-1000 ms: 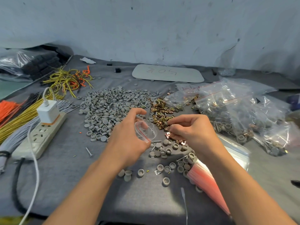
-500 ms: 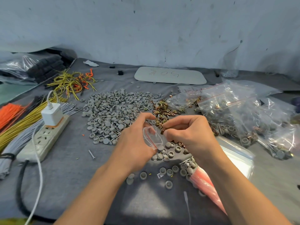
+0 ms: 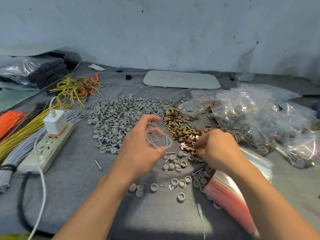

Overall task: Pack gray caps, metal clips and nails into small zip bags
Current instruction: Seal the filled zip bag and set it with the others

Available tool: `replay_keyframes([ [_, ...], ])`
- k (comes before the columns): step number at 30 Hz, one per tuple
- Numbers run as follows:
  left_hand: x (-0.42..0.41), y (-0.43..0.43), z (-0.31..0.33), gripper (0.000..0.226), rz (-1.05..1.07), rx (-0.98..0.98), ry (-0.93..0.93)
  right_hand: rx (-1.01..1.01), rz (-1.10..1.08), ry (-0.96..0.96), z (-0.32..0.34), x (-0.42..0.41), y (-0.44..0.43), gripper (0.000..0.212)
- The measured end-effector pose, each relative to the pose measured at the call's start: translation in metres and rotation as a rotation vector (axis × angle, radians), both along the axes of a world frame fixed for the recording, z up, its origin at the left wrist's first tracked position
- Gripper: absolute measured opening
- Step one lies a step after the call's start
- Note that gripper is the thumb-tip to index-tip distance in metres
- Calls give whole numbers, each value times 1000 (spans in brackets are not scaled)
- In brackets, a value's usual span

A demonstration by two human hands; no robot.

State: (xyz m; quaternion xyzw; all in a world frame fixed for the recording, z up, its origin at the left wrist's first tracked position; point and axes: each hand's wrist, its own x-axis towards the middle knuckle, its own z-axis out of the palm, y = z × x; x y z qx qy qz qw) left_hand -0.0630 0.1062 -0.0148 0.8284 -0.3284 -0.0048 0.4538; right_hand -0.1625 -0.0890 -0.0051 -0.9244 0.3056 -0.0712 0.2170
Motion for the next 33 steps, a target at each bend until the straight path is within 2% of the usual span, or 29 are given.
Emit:
replay_keyframes([
  [4,0,-2,0,76,-2,1,-10,-264,82,141,-2,2,2,21],
  [8,-2,-9,-1,76,-16,12,-31,-335,92,208,-2,3,7,7],
  [11,-4,-13,-3,74,-33,28,-36,-311,97,257,-3,2,8,24],
  [15,-4,-14,-4,73,-23,47,-34,-182,107,231,-7,0,12,6],
  [18,-2,-11,-5,76,7,33,-18,-154,95,158,-9,-2,8,11],
  [20,0,-9,-8,76,27,12,2,-57,113,120,-7,-5,4,13],
  [24,3,-10,-13,72,59,-17,34,51,157,148,-1,-15,-7,31],
  [28,3,-17,-16,74,45,-15,31,-7,202,193,-2,-20,-8,40],
  [33,-2,-26,-16,75,63,23,7,-5,152,74,-5,-21,-14,28],
])
